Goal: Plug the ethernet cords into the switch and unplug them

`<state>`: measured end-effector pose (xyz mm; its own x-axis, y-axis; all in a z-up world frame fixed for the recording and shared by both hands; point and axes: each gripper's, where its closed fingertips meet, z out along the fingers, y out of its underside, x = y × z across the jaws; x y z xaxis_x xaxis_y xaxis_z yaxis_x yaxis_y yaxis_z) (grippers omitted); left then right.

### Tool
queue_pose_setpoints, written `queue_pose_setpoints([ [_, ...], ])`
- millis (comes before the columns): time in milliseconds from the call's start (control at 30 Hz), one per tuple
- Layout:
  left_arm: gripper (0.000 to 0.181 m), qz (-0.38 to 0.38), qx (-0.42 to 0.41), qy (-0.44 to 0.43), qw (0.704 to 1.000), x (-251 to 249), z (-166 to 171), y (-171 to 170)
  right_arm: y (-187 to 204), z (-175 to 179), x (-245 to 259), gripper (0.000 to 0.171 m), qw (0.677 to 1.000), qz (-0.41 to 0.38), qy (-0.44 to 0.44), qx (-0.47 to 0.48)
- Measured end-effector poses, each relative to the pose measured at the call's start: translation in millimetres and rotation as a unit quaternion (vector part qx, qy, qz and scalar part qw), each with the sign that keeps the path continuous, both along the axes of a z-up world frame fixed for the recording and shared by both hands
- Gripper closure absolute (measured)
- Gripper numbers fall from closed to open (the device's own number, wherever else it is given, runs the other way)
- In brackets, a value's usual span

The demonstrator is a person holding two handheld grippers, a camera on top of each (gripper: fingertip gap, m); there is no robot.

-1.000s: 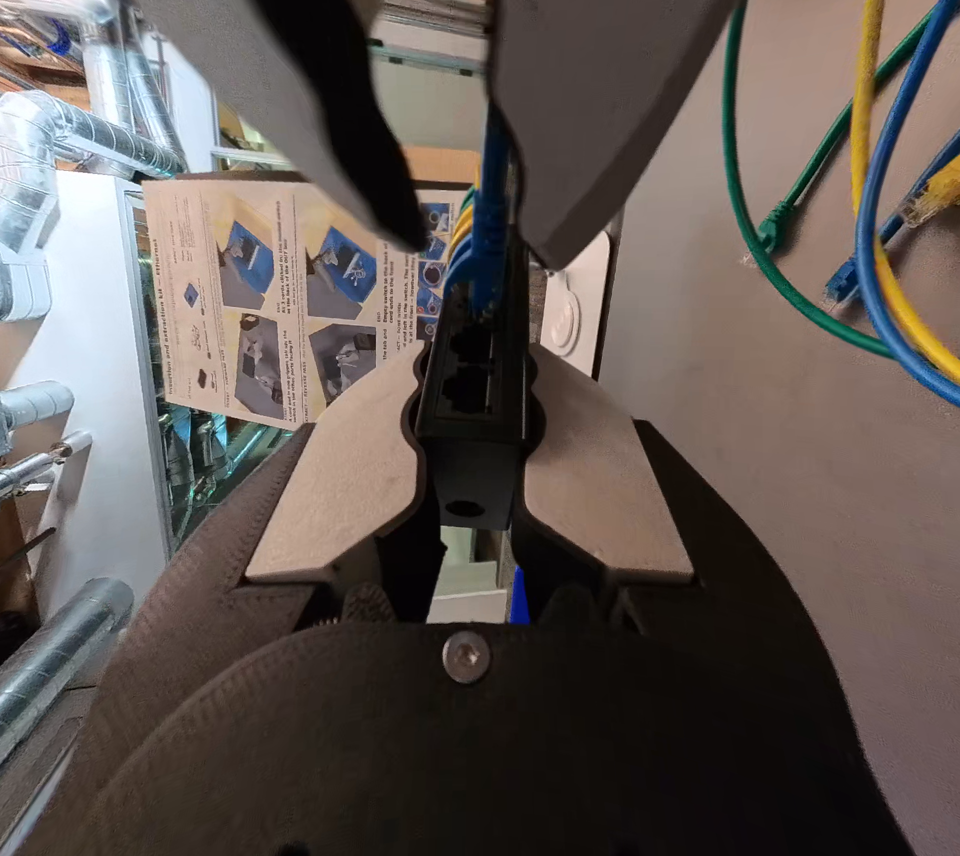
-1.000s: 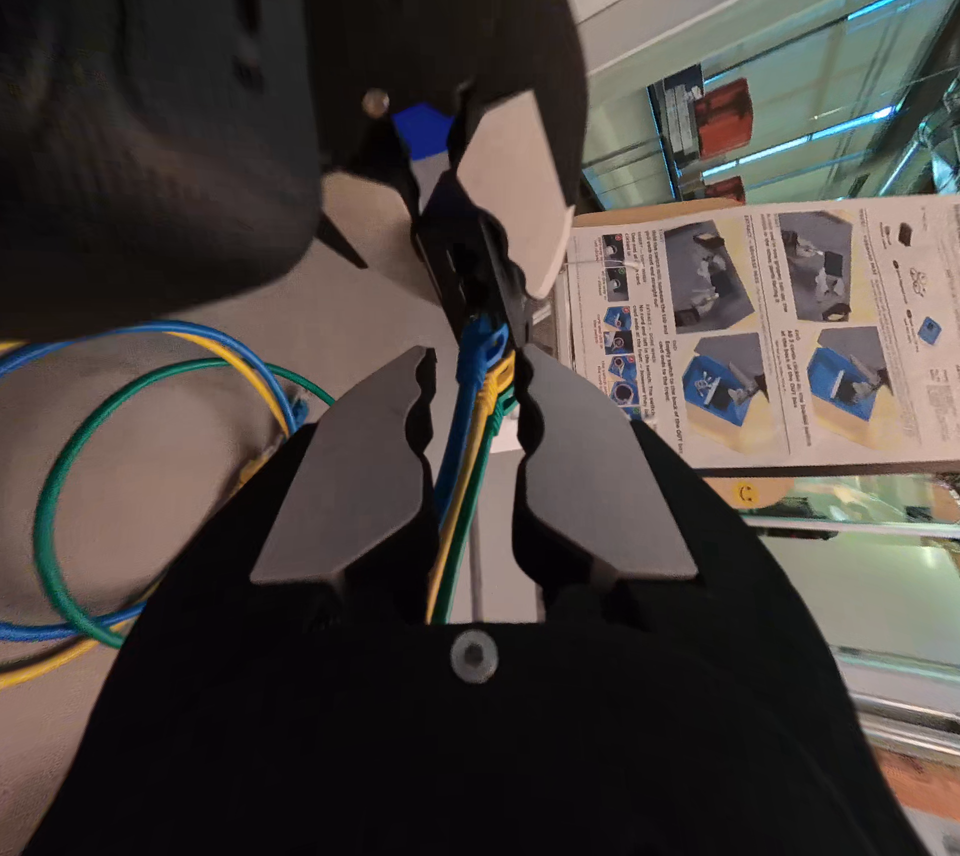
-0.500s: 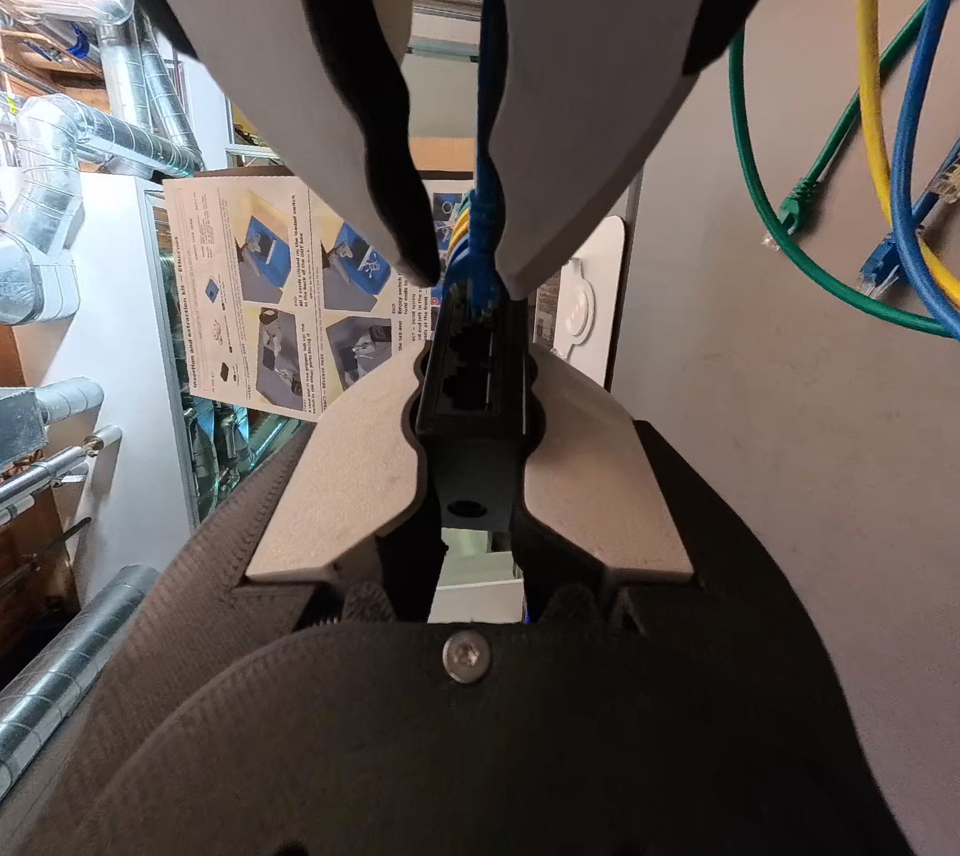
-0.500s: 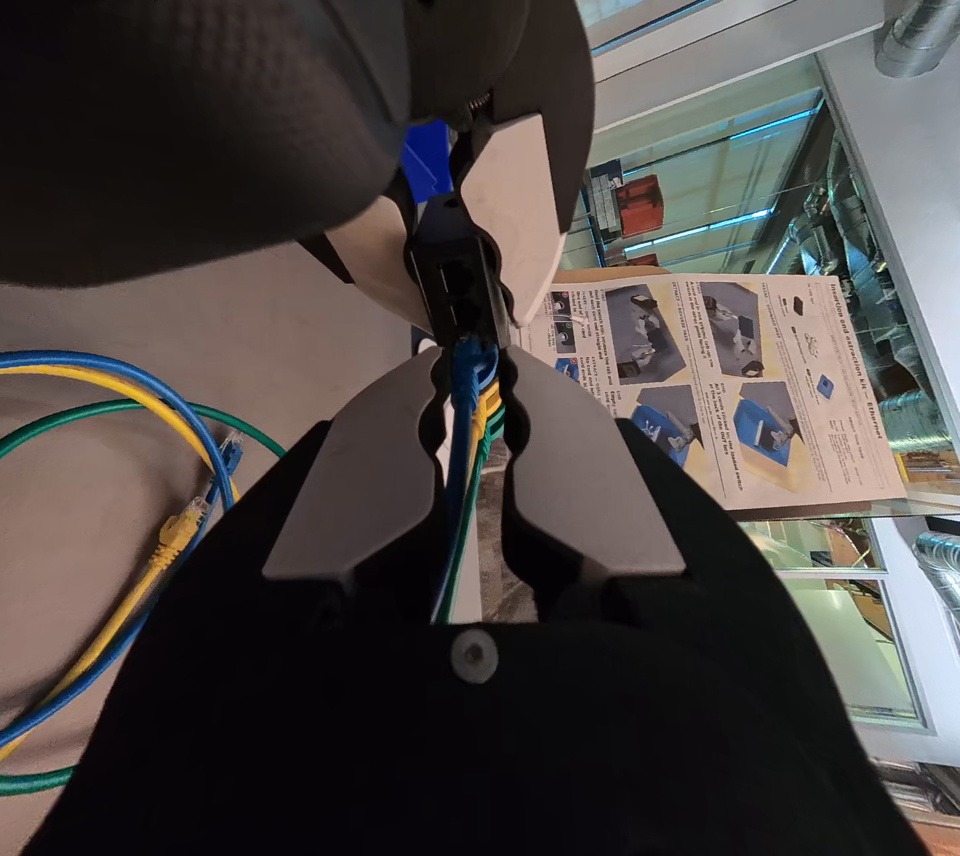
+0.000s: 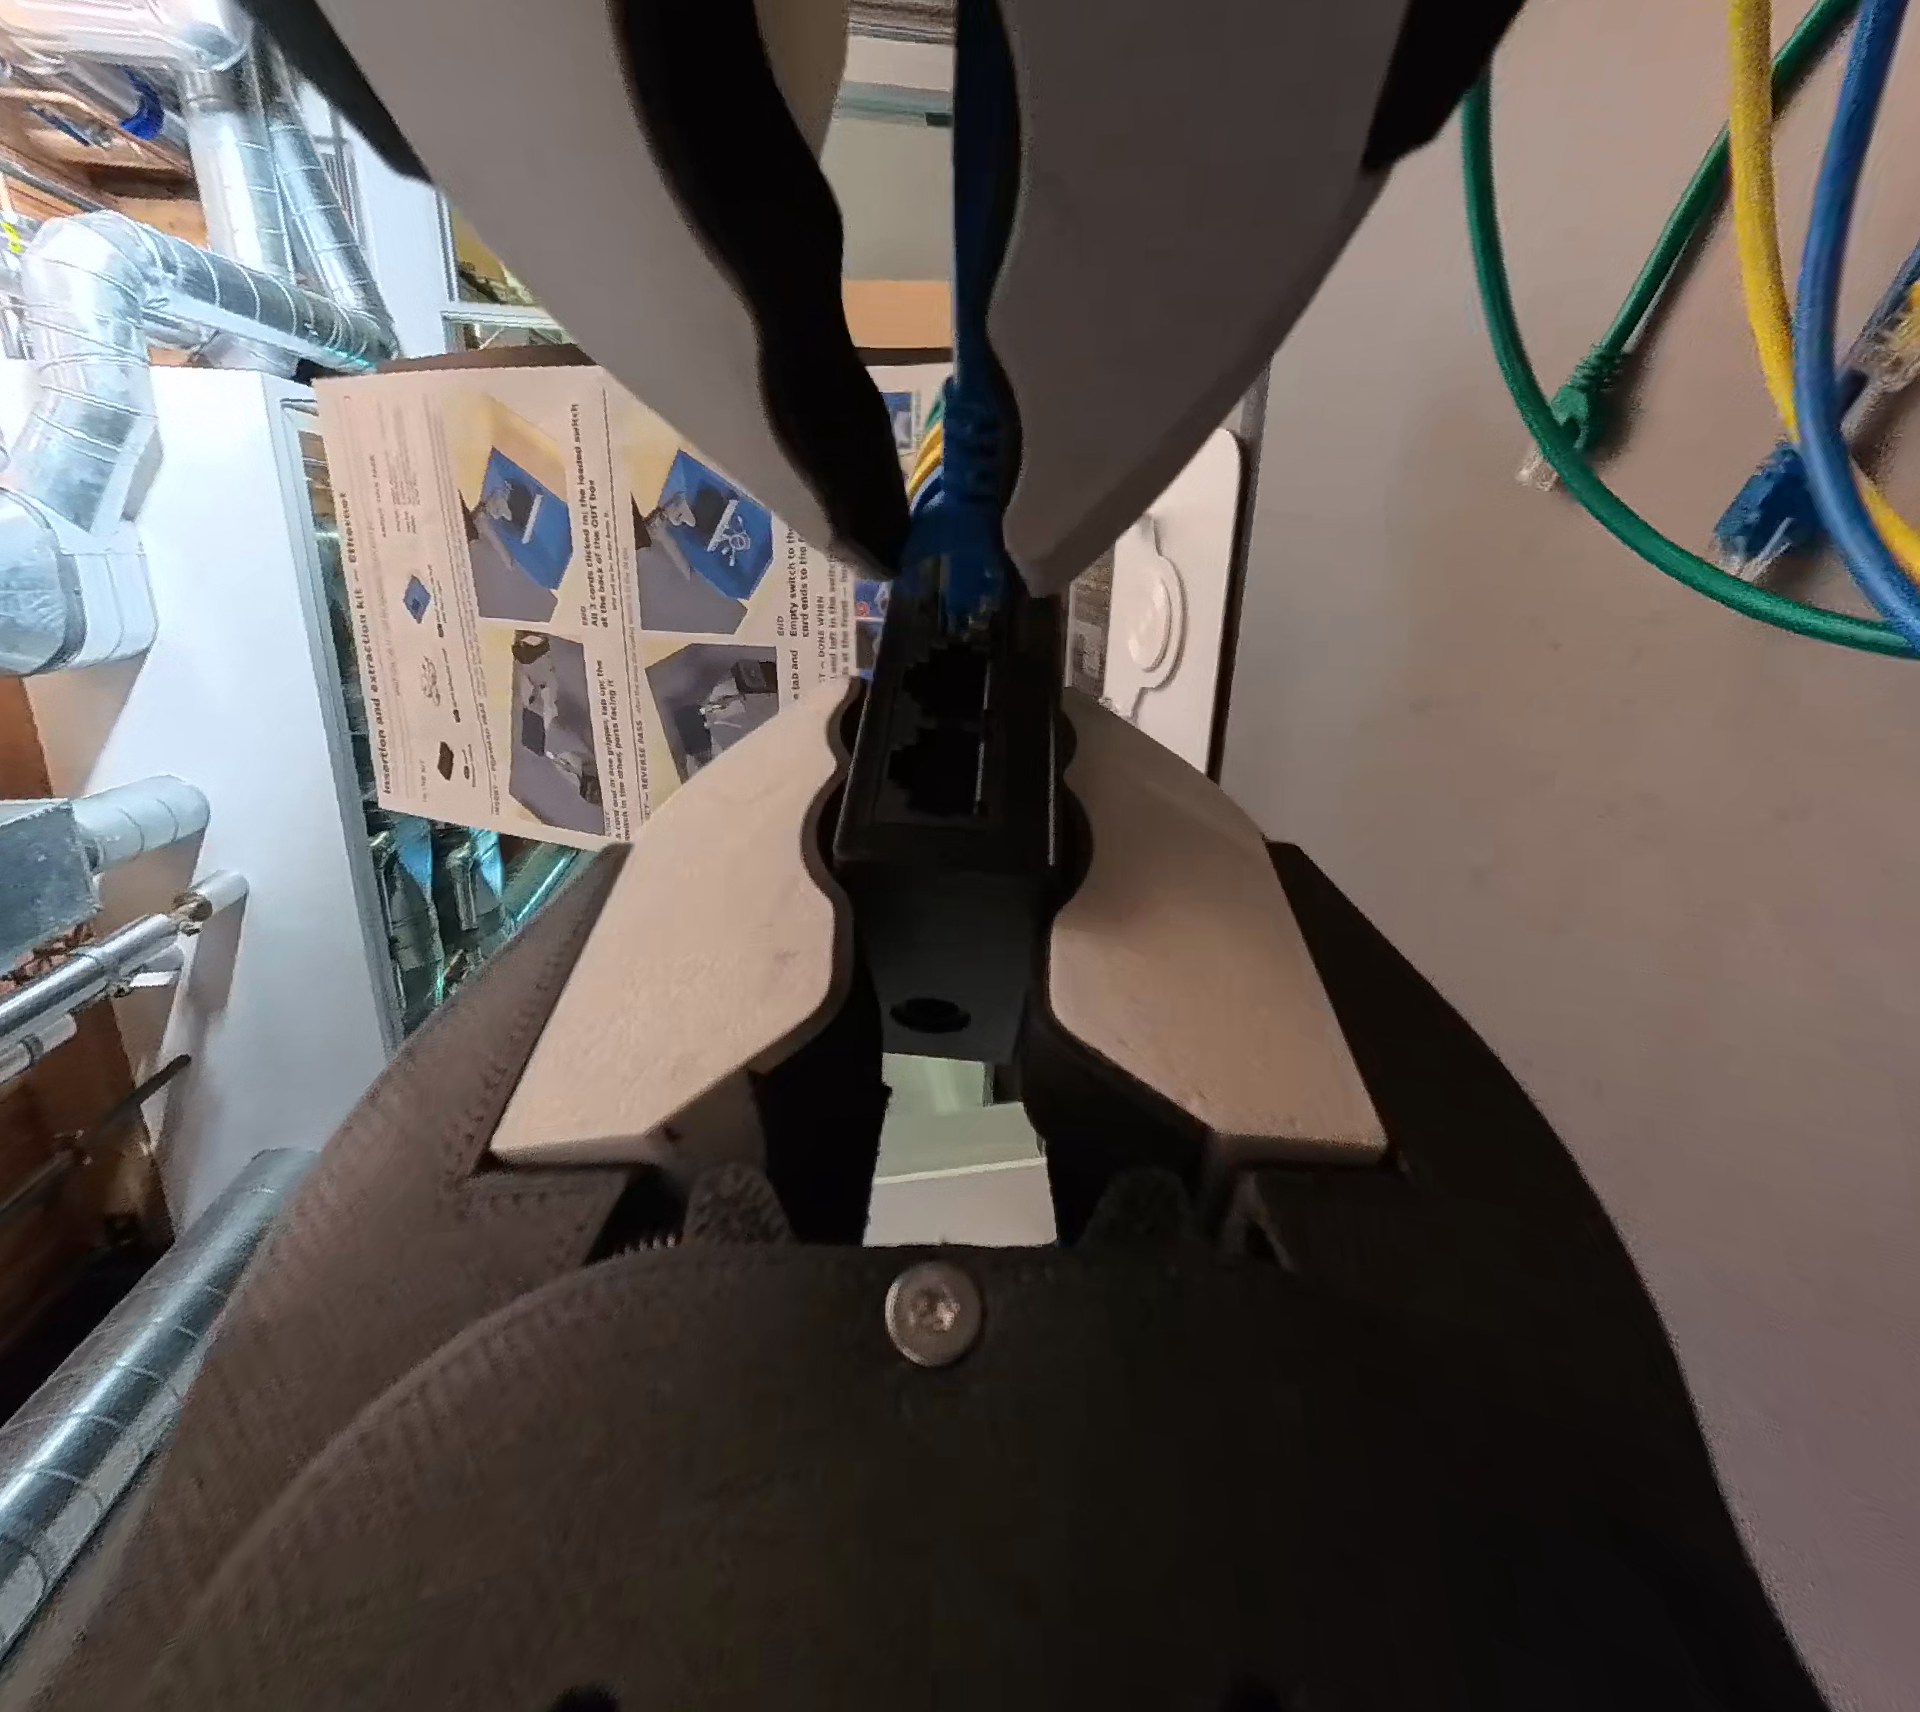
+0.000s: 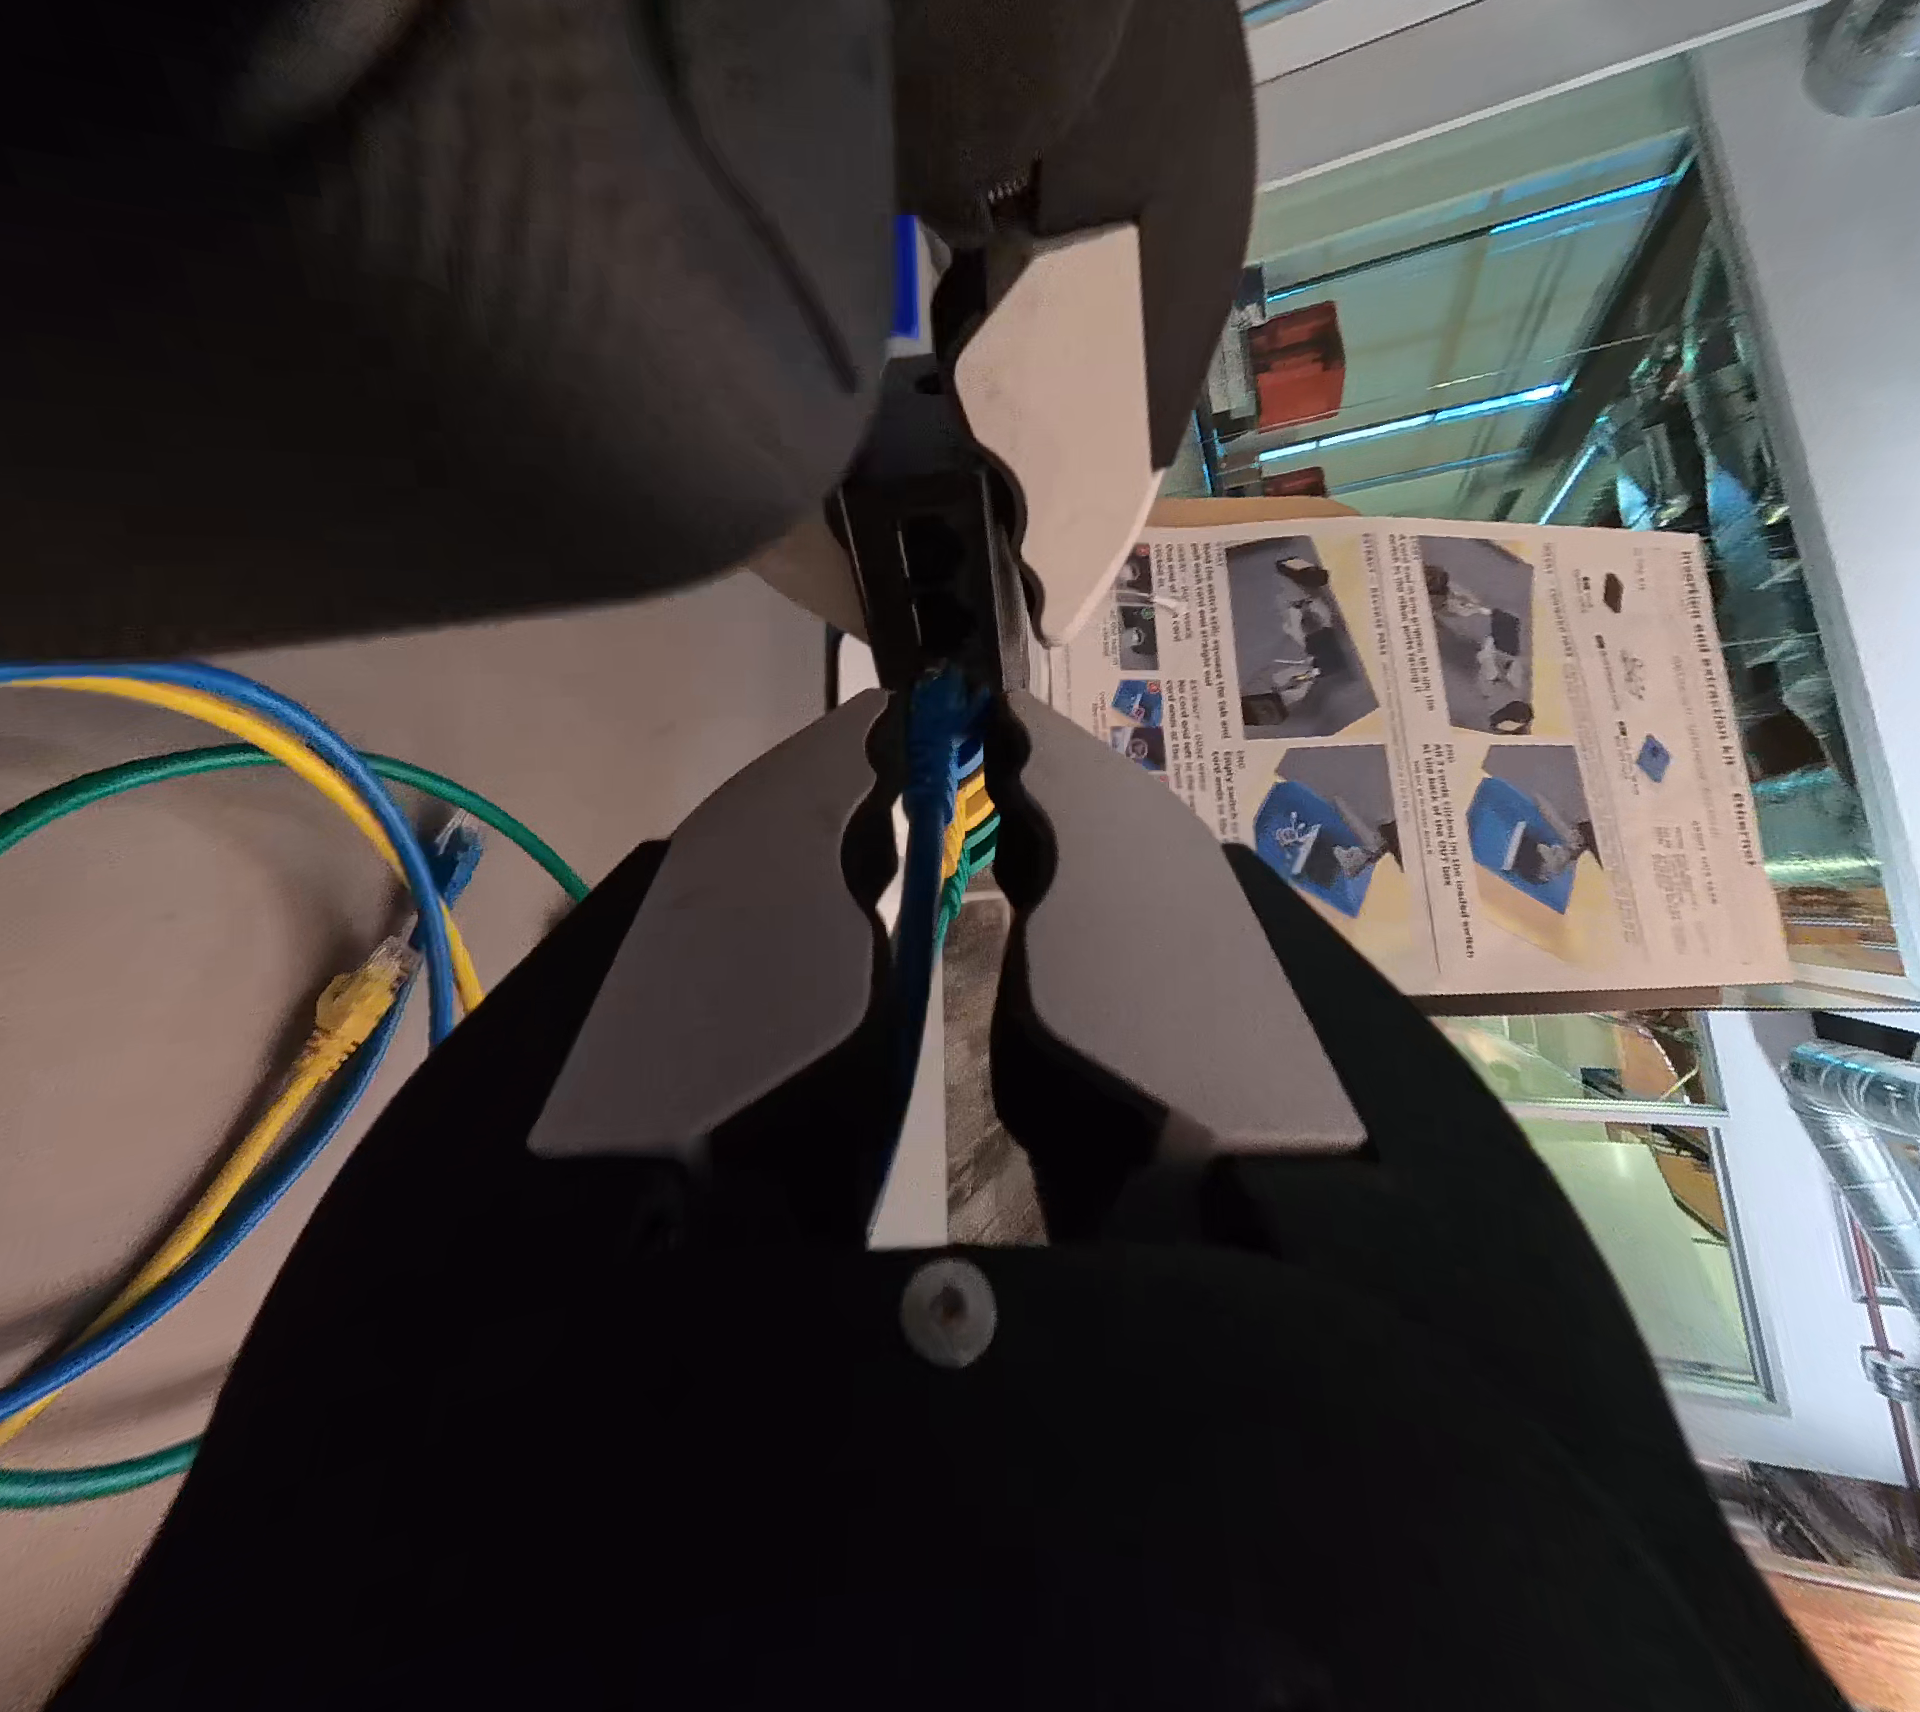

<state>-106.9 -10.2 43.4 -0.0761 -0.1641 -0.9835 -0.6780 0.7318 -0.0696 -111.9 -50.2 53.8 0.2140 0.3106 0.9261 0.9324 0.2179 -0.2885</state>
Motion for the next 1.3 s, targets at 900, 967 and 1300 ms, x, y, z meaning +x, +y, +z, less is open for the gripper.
queue_pose_setpoints([
  [900, 0.15, -0.031, -0.035, 0.054, 0.997, 19.9, -46.0, 0.7, -1.0, -45.4, 20.2, 0.154, 0.987, -0.043, 0.005, -0.158],
  [967, 0.15, -0.034, -0.036, 0.053, 0.997, 20.7, -47.0, 0.7, -0.8, -46.0, 21.0, 0.154, 0.987, -0.045, 0.003, -0.157],
  [1300, 0.15, 0.102, 0.015, 0.043, 0.994, -7.8, -29.7, 54.8, -19.9, -48.5, 17.4, 0.156, 0.979, -0.024, 0.001, -0.2],
])
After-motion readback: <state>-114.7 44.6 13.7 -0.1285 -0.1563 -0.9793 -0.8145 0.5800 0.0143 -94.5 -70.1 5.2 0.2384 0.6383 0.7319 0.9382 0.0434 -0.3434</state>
